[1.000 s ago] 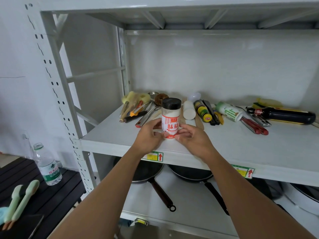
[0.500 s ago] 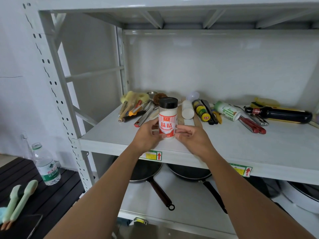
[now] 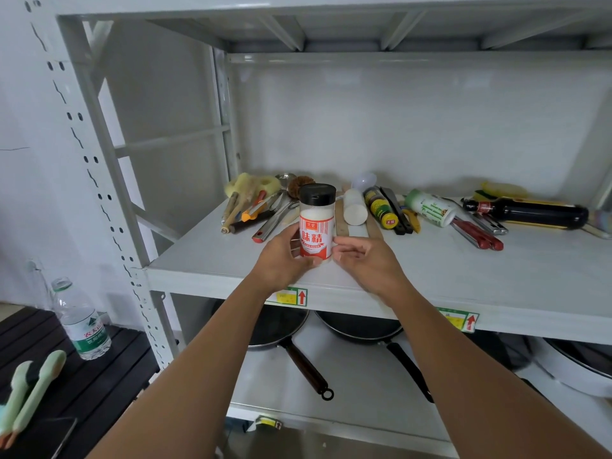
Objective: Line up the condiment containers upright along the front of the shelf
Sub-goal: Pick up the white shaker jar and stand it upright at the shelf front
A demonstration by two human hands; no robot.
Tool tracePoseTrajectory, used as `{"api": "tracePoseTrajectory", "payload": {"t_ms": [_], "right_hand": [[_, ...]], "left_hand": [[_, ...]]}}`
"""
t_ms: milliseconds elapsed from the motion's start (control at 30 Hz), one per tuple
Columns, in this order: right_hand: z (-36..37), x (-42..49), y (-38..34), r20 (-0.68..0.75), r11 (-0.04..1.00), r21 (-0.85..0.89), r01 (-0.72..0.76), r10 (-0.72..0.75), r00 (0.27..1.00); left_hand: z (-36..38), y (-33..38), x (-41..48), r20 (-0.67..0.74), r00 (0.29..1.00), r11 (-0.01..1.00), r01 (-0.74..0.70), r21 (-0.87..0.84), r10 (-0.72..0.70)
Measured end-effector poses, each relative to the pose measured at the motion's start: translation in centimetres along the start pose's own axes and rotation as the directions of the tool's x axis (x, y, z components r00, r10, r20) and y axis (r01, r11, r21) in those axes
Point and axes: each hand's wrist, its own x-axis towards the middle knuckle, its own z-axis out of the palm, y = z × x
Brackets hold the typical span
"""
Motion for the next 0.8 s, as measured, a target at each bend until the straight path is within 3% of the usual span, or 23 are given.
{"api": "tracePoseTrajectory", "payload": {"t_ms": [200, 800], "right_hand": [[-0.07, 0.04, 0.09, -0.024, 0.999, 0.040, -0.005, 0.006, 1.000], [0.24, 0.32, 0.40, -0.029, 1.000, 0.030, -0.006, 0.007, 1.000]], "left_hand": [[-0.15, -0.06, 0.15, 0.067, 0.998, 1.000, 0.016, -0.004, -0.016], [0.21, 0.21, 0.04, 0.001, 0.999, 0.997, 0.040, 0.063, -0.040]]}}
